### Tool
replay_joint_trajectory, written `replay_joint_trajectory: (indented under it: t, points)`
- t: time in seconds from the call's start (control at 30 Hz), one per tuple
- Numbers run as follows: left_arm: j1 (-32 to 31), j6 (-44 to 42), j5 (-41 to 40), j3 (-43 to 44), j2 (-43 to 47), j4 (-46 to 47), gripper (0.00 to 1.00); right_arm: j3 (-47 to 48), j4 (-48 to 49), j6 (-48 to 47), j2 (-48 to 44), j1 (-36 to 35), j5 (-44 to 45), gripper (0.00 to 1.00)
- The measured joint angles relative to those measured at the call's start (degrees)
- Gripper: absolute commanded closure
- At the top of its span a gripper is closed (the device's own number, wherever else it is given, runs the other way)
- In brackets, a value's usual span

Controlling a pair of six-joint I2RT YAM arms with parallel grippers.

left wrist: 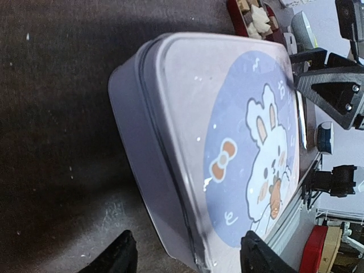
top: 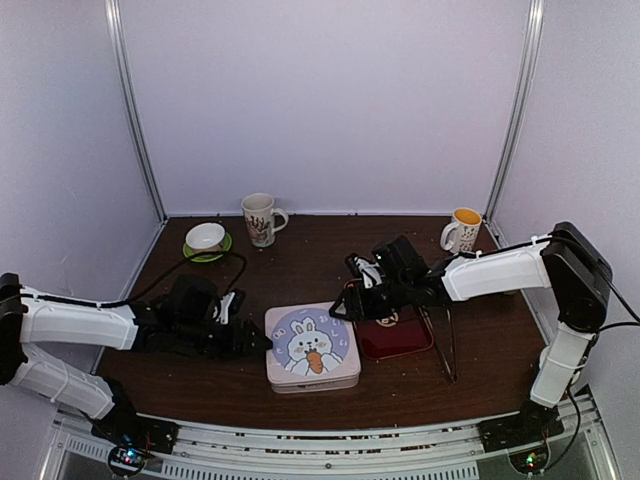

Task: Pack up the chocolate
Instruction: Press the box lid onto the packing box.

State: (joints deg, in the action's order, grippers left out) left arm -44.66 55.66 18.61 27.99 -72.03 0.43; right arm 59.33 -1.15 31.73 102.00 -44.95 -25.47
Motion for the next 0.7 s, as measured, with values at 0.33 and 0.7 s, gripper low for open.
replay_joint_trajectory:
  t: [0.33, 0.7]
  points:
    - [-0.22, -1.62, -1.18, 2.86, 1.62, -3.13, 0.28, 1.16, -3.08, -6.97, -2.49, 2.08, -0.22, 0.01]
    - [-6.1, -1.9, -0.04, 6.34, 12.07, -13.77, 0.33, 9.14, -5.31, -14.1, -1.31, 3.26, -3.85, 0.02]
